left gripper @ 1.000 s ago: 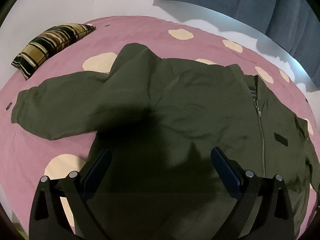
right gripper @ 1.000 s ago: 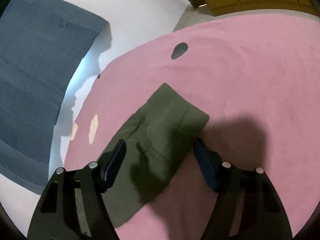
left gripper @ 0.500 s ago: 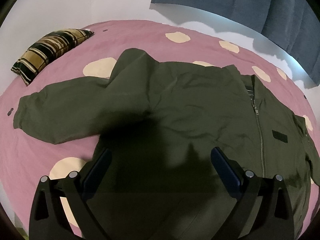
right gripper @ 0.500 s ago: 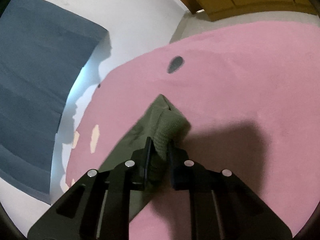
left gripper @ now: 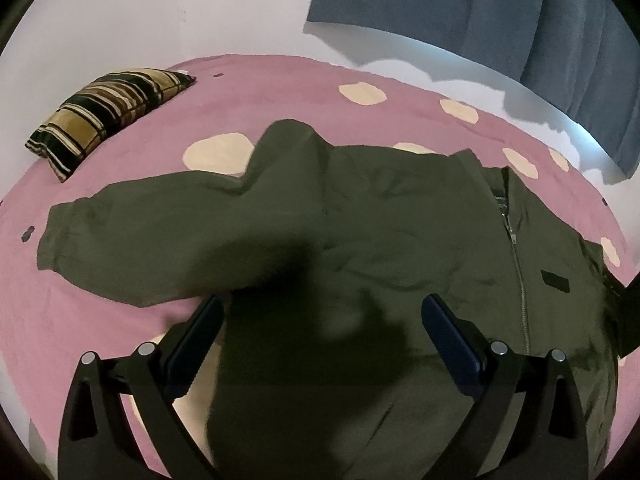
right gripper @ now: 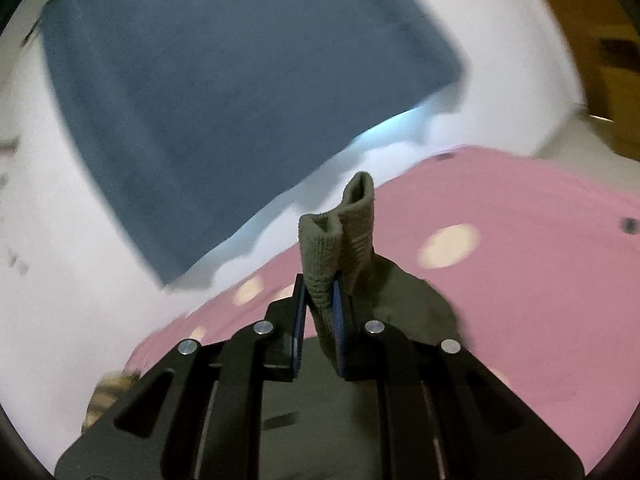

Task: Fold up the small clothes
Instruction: 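Grasp the ribbed cuff of the jacket sleeve with the right gripper, then fold the held sleeve across the jacket front with the right gripper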

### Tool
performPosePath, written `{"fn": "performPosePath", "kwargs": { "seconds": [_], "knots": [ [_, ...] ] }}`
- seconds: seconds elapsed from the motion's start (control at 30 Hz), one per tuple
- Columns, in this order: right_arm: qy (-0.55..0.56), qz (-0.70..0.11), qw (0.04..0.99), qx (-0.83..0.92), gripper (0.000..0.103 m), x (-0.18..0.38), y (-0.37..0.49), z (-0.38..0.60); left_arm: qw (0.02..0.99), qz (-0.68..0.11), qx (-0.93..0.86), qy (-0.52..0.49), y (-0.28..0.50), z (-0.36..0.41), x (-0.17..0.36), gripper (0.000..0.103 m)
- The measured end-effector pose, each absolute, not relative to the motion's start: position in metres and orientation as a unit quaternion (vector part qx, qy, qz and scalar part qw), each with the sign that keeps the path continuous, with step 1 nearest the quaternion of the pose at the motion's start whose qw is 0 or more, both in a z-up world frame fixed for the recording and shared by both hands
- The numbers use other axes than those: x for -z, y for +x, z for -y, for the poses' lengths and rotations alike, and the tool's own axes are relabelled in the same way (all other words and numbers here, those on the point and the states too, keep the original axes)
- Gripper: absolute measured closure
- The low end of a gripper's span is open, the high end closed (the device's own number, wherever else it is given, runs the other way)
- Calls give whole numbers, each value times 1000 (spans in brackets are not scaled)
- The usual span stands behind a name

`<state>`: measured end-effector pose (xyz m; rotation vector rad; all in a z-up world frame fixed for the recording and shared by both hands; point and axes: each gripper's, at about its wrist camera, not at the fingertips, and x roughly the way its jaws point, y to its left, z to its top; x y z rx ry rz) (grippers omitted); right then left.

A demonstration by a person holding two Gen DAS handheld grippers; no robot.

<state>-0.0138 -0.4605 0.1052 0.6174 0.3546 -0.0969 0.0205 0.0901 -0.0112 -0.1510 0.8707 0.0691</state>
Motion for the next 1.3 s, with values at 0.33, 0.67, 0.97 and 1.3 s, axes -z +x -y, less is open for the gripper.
{"fn": "performPosePath", "kwargs": {
  "seconds": [0.33,0.67,0.97,1.3],
  "knots": [
    [206,-276,936,-74,91,-67,86,284,908,-404,-37,-104,14,-114,-2,4],
    [124,-394,901,-131,91,12,98,170,907,-404,-34,-111,15,-116,-3,4],
    [97,-452,863,-205,65,45,96,119,904,-414,-28,-107,15,-112,3,4],
    [176,-377,894,-169,48,-6,47,259,905,-412,-27,-100,16,-110,8,4]
  ]
}}
